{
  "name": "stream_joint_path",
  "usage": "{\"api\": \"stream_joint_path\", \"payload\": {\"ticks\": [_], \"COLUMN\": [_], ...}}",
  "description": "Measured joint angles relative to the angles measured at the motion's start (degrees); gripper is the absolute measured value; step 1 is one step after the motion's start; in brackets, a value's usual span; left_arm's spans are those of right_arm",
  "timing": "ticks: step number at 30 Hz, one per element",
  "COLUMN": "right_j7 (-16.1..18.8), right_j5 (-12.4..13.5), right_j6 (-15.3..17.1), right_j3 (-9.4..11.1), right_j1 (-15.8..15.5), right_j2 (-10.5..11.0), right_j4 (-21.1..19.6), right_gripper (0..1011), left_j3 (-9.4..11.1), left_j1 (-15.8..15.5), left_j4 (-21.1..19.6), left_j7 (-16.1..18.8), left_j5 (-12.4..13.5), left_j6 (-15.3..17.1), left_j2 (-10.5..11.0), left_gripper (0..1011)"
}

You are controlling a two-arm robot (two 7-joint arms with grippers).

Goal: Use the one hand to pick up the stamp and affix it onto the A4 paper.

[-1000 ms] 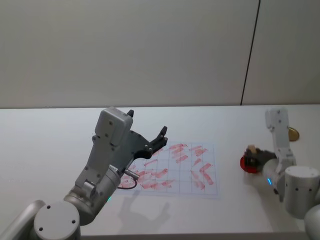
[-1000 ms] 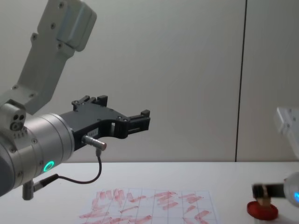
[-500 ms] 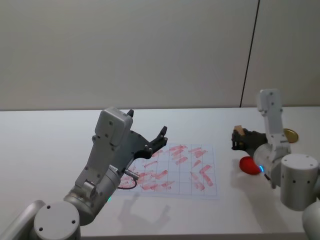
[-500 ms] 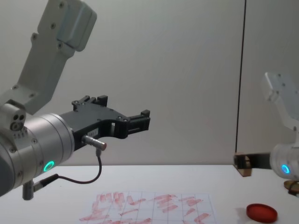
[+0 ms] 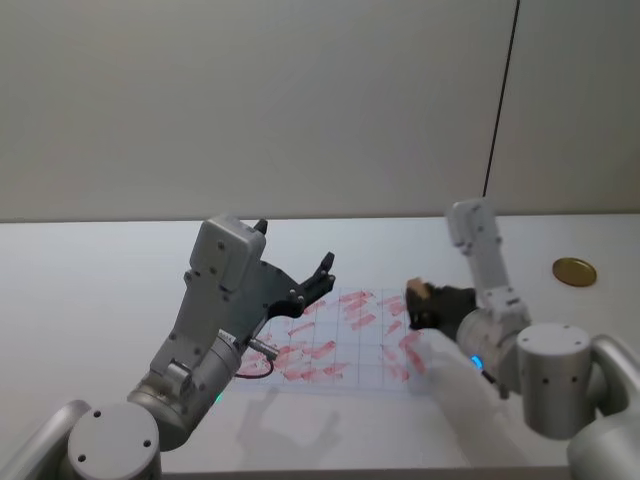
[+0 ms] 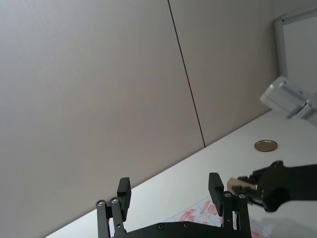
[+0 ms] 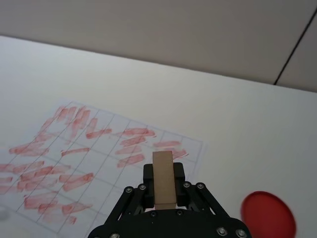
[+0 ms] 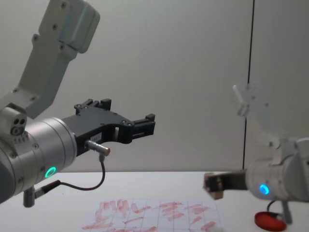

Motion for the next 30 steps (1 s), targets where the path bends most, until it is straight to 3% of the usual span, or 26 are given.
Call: {"api": "stream_joint_path", "payload": {"ticks": [14, 30], "right_j7": [2.7, 2.7], "right_j5": [-2.3, -4.5], "right_j6": [0.5, -1.8], "right_j3": [-3.3, -4.9], "right_j1": [0.6, 4.0], "right_j2": [-2.3, -4.9], "right_j4": [4.4, 12.7], "right_gripper": [217, 217], "left_j3": [0.0, 0.0], "left_j1": [0.0, 0.0], "left_j4": [0.0, 0.0], "left_j7": [0.0, 0.0], "left_j5": [0.0, 0.0], "left_j6": [0.0, 0.0], "left_j2": [0.0, 0.0], "left_gripper": [993, 993]}}
